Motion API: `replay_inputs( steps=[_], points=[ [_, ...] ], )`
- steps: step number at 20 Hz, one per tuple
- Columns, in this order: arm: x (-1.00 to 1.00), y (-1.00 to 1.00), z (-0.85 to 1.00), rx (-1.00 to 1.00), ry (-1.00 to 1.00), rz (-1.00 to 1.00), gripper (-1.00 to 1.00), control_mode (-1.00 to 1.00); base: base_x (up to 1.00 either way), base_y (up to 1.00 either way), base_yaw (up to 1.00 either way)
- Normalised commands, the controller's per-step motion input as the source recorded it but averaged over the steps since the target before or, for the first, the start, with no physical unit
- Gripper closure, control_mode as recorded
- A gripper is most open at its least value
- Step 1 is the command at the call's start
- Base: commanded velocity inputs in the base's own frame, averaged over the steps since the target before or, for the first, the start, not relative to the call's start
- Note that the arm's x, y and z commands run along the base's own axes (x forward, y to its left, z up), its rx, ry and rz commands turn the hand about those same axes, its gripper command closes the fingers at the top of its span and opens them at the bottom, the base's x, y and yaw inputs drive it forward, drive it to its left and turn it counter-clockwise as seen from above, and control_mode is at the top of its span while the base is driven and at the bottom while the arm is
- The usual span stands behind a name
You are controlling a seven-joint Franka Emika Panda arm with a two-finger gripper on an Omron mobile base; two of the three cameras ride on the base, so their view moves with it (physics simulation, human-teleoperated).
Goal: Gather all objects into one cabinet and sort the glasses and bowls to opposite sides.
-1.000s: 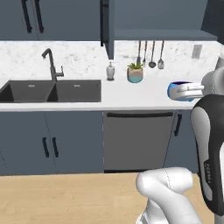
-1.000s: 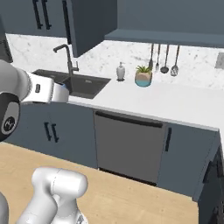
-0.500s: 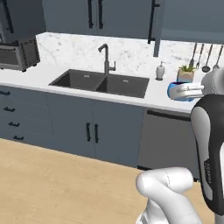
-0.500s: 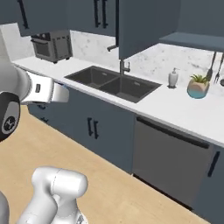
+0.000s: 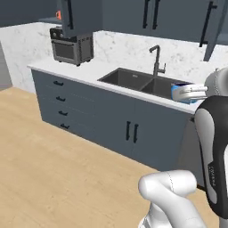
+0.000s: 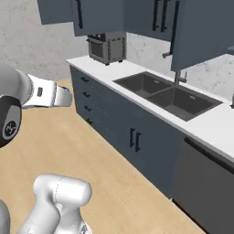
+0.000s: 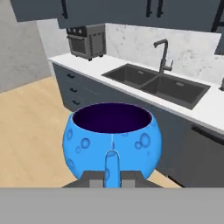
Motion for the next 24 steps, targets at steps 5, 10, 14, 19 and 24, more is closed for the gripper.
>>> replay_inputs(
  steps=[5,10,14,19,24],
  points=[
    [0.0,0.0,0.0,0.0,0.0,0.0,1.0,1.0,0.04,0.46,0.42],
    [0.0,0.0,0.0,0.0,0.0,0.0,1.0,1.0,0.27,0.47,0.45],
    [0.0,0.0,0.0,0.0,0.0,0.0,1.0,1.0,0.42,0.49,0.48],
    [0.0,0.0,0.0,0.0,0.0,0.0,1.0,1.0,0.56,0.48,0.43],
    [0.0,0.0,0.0,0.0,0.0,0.0,1.0,1.0,0.85,0.25,0.25]
  ],
)
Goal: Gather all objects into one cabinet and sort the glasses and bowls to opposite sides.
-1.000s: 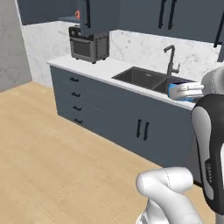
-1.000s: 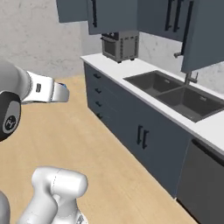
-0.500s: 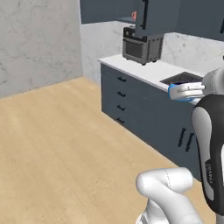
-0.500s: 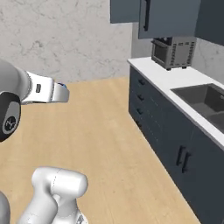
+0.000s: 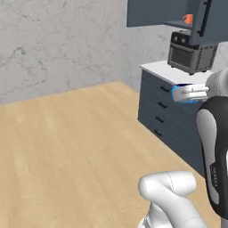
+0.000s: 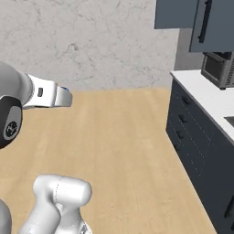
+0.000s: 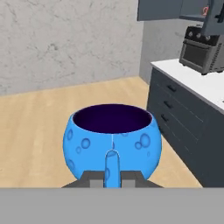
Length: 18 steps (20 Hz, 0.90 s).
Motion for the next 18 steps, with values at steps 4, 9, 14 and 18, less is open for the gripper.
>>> replay_inputs(
  steps=[4,9,14,18],
  points=[
    [0.0,0.0,0.0,0.0,0.0,0.0,1.0,1.0,0.96,0.19,0.18],
    [0.0,0.0,0.0,0.0,0.0,0.0,1.0,1.0,0.99,0.28,0.11],
    [0.0,0.0,0.0,0.0,0.0,0.0,1.0,1.0,1.0,0.28,0.02],
    [0.0,0.0,0.0,0.0,0.0,0.0,1.0,1.0,0.95,0.06,-0.03]
  ],
)
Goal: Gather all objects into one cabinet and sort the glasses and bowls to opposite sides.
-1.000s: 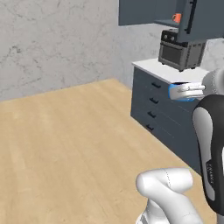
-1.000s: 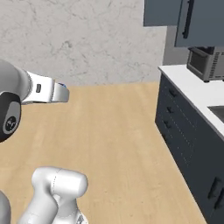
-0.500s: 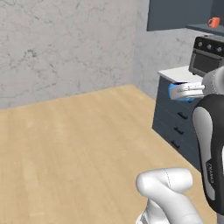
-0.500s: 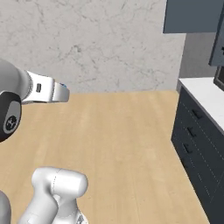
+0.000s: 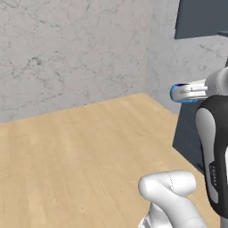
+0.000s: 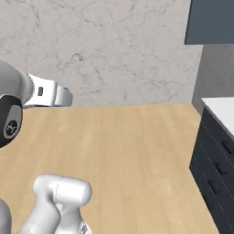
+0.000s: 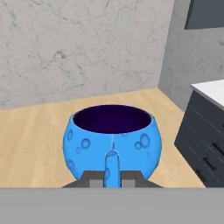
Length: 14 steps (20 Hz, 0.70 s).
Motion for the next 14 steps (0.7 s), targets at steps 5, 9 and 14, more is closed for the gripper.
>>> replay_inputs(
  steps=[5,9,14],
  points=[
    [0.0,0.0,0.0,0.0,0.0,0.0,1.0,1.0,0.84,0.01,-0.19],
    [0.0,0.0,0.0,0.0,0.0,0.0,1.0,1.0,0.7,0.0,-0.32],
    [0.0,0.0,0.0,0.0,0.0,0.0,1.0,1.0,0.62,0.0,-0.43]
  ],
)
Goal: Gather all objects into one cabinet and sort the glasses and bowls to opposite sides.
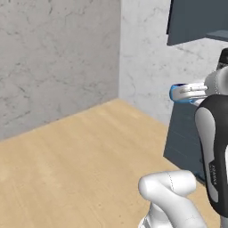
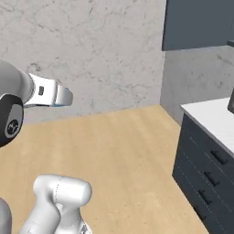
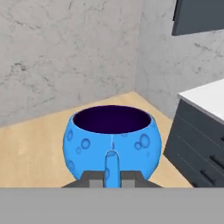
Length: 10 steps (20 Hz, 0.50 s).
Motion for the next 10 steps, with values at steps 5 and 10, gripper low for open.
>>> replay_inputs(
  steps=[5,10],
  points=[
    [0.0,0.0,0.0,0.0,0.0,0.0,1.0,1.0,0.54,0.0,-0.54],
    [0.0,0.0,0.0,0.0,0.0,0.0,1.0,1.0,0.47,0.0,-0.66]
  ],
)
